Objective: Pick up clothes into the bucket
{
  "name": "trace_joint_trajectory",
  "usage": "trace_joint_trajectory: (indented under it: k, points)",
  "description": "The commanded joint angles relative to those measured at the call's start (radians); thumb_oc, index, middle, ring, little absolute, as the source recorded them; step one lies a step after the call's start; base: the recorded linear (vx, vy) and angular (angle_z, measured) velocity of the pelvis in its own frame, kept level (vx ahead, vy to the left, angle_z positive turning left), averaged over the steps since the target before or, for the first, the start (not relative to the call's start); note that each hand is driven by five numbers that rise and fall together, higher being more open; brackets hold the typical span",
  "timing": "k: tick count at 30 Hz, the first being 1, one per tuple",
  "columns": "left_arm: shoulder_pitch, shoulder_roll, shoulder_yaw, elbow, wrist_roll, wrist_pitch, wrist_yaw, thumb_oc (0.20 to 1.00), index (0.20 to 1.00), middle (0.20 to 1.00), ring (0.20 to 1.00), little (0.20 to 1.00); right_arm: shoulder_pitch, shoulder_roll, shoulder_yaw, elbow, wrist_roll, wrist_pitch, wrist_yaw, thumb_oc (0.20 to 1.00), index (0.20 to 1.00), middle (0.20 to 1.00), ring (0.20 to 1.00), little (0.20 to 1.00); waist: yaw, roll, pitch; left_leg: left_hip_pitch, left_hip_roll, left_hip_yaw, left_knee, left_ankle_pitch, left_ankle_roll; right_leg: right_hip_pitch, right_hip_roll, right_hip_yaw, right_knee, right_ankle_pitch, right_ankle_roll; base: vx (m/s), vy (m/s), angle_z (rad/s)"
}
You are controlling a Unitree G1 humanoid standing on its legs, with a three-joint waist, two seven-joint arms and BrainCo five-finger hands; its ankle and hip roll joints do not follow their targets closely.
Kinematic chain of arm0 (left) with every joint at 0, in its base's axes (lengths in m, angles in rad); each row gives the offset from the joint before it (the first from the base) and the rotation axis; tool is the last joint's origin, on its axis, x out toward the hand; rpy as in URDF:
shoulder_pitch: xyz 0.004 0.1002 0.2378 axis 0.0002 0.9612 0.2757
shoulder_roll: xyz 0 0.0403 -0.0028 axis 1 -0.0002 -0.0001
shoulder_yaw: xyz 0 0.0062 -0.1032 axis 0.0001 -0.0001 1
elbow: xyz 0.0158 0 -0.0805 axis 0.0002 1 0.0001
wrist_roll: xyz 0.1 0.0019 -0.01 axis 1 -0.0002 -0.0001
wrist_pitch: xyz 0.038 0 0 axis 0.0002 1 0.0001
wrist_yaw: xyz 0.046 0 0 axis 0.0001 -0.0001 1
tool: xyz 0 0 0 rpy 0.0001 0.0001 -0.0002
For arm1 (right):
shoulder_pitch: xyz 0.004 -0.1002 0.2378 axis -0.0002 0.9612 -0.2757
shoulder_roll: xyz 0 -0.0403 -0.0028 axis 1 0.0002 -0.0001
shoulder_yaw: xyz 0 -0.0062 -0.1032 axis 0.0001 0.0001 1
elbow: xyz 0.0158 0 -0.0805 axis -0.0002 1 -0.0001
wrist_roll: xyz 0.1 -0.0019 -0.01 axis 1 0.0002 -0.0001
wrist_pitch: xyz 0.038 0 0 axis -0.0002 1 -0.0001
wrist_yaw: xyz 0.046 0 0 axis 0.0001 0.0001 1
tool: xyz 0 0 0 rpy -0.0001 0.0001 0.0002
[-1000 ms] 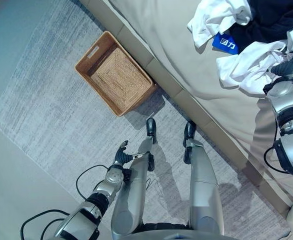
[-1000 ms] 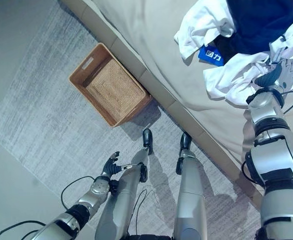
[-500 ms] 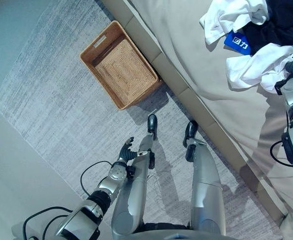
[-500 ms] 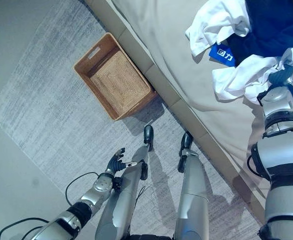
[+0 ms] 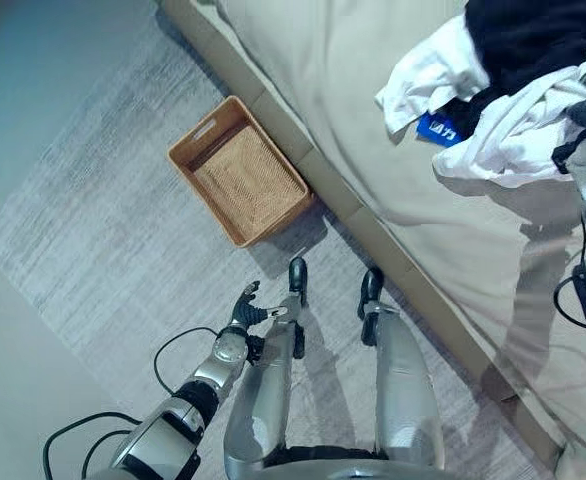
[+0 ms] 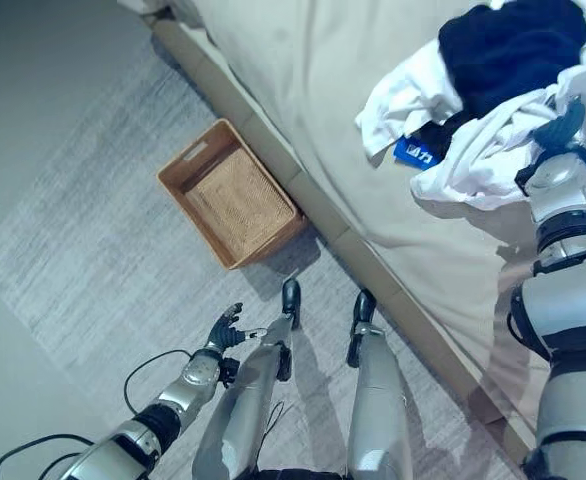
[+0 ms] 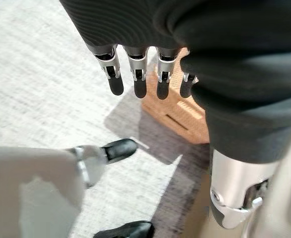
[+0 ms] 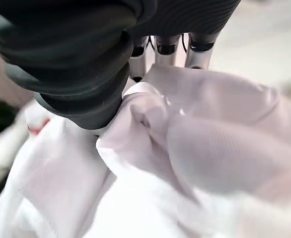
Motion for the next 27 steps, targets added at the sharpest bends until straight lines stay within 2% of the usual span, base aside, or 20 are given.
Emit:
trace_joint_trajectory:
  k: [1, 2, 5, 10, 11, 12, 13, 14, 19, 22, 25, 27]
  points:
    - [0.077, 0.062, 0.037, 0.059, 0.041, 0.004, -0.028, 1.000, 1.000, 1.000, 1.000, 1.000, -0.087, -0.093, 0.041, -0.042, -0.014, -0.037, -0.034, 0.200, 0.200, 0.200, 0.200, 0.200, -0.008, -0.143, -0.085, 0.070, -0.008, 0.040, 0.070, -0.137, -0.012, 0.120, -0.027, 0.034, -0.210, 0.150, 0.100, 0.06, 0.008, -0.28]
    - [0.077, 0.062, 0.037, 0.059, 0.041, 0.004, -0.028, 1.000, 1.000, 1.000, 1.000, 1.000, -0.087, -0.093, 0.041, -0.042, -0.014, -0.037, -0.034, 0.200, 0.200, 0.200, 0.200, 0.200, -0.008, -0.143, -0.085, 0.070, -0.008, 0.040, 0.069, -0.136, -0.012, 0.120, -0.028, 0.034, -0.210, 0.150, 0.100, 0.09, 0.020, -0.16]
    - [0.144, 0.072, 0.087, 0.103, 0.062, 0.021, -0.060, 1.000, 1.000, 1.000, 1.000, 1.000, -0.068, -0.146, 0.017, -0.096, -0.016, -0.043, -0.029, 0.200, 0.200, 0.200, 0.200, 0.200, -0.023, -0.179, -0.188, 0.199, 0.003, 0.060, 0.020, -0.153, -0.013, 0.257, -0.012, 0.044, -0.283, 0.157, 0.109, 0.17, 0.045, -0.27]
    - [0.192, 0.088, 0.134, 0.140, 0.087, 0.036, -0.079, 1.000, 1.000, 1.000, 1.000, 1.000, -0.075, -0.187, 0.001, -0.173, -0.019, -0.048, -0.035, 0.200, 0.200, 0.200, 0.200, 0.200, -0.036, -0.190, -0.284, 0.285, 0.010, 0.075, -0.014, -0.165, -0.015, 0.342, 0.001, 0.048, -0.333, 0.152, 0.115, 0.11, 0.036, -0.12]
    - [0.193, 0.088, 0.134, 0.140, 0.087, 0.036, -0.080, 1.000, 1.000, 1.000, 1.000, 1.000, -0.073, -0.187, 0.000, -0.173, -0.019, -0.048, -0.035, 0.200, 0.200, 0.200, 0.200, 0.200, -0.036, -0.191, -0.283, 0.288, 0.010, 0.075, -0.016, -0.164, -0.015, 0.345, 0.002, 0.048, -0.334, 0.153, 0.115, 0.10, 0.013, -0.02]
    - [0.203, 0.090, 0.149, 0.168, 0.097, 0.041, -0.082, 1.000, 1.000, 1.000, 1.000, 1.000, -0.081, -0.198, -0.006, -0.188, -0.015, -0.053, -0.043, 0.200, 0.200, 0.200, 0.200, 0.200, -0.039, -0.198, -0.318, 0.320, 0.015, 0.076, -0.031, -0.167, -0.016, 0.373, 0.005, 0.044, -0.342, 0.148, 0.115, 0.07, 0.005, -0.02]
    - [0.204, 0.090, 0.148, 0.168, 0.097, 0.041, -0.082, 1.000, 1.000, 1.000, 1.000, 1.000, -0.079, -0.198, -0.007, -0.188, -0.015, -0.053, -0.043, 0.200, 0.200, 0.200, 0.200, 0.200, -0.039, -0.198, -0.317, 0.322, 0.015, 0.076, -0.032, -0.167, -0.016, 0.374, 0.005, 0.044, -0.343, 0.148, 0.116, 0.14, 0.013, -0.01]
    - [0.212, 0.091, 0.159, 0.190, 0.107, 0.047, -0.084, 1.000, 1.000, 1.000, 1.000, 1.000, -0.091, -0.208, -0.008, -0.205, -0.012, -0.058, -0.051, 0.200, 0.200, 0.200, 0.200, 0.200, -0.039, -0.202, -0.348, 0.355, 0.019, 0.078, -0.050, -0.172, -0.017, 0.404, 0.009, 0.040, -0.347, 0.138, 0.115, 0.06, 0.009, 0.00]
    - [0.248, 0.088, 0.179, 0.206, 0.126, 0.052, -0.085, 1.000, 1.000, 1.000, 1.000, 1.000, -0.094, -0.239, -0.017, -0.254, -0.030, -0.069, -0.086, 0.200, 0.200, 0.200, 0.200, 0.200, -0.037, -0.212, -0.402, 0.403, 0.024, 0.080, -0.077, -0.173, -0.016, 0.450, 0.015, 0.032, -0.364, 0.128, 0.115, 0.10, -0.002, 0.00]
    - [0.271, 0.075, 0.201, 0.211, 0.129, 0.056, -0.079, 1.000, 1.000, 1.000, 1.000, 1.000, -0.068, -0.250, -0.052, -0.392, -0.066, -0.067, -0.125, 0.200, 0.200, 0.200, 0.200, 0.200, -0.035, -0.215, -0.431, 0.431, 0.027, 0.083, -0.085, -0.181, -0.014, 0.476, 0.021, 0.035, -0.369, 0.119, 0.114, 0.08, -0.003, -0.04]
    - [0.294, 0.068, 0.193, 0.176, 0.126, 0.045, -0.079, 1.000, 1.000, 1.000, 1.000, 1.000, -0.030, -0.264, -0.085, -0.418, -0.084, -0.073, -0.142, 0.200, 0.200, 0.200, 0.200, 0.200, -0.030, -0.216, -0.453, 0.453, 0.029, 0.079, -0.090, -0.187, -0.013, 0.501, 0.023, 0.030, -0.373, 0.110, 0.113, 0.07, -0.002, 0.00]
    - [0.303, 0.079, 0.190, 0.078, 0.103, 0.028, -0.079, 1.000, 1.000, 1.000, 1.000, 1.000, -0.006, -0.273, -0.097, -0.454, -0.090, -0.076, -0.142, 0.200, 0.200, 0.200, 0.200, 0.200, -0.027, -0.215, -0.465, 0.467, 0.030, 0.076, -0.091, -0.193, -0.012, 0.517, 0.023, 0.027, -0.371, 0.102, 0.112, 0.06, -0.007, 0.02]
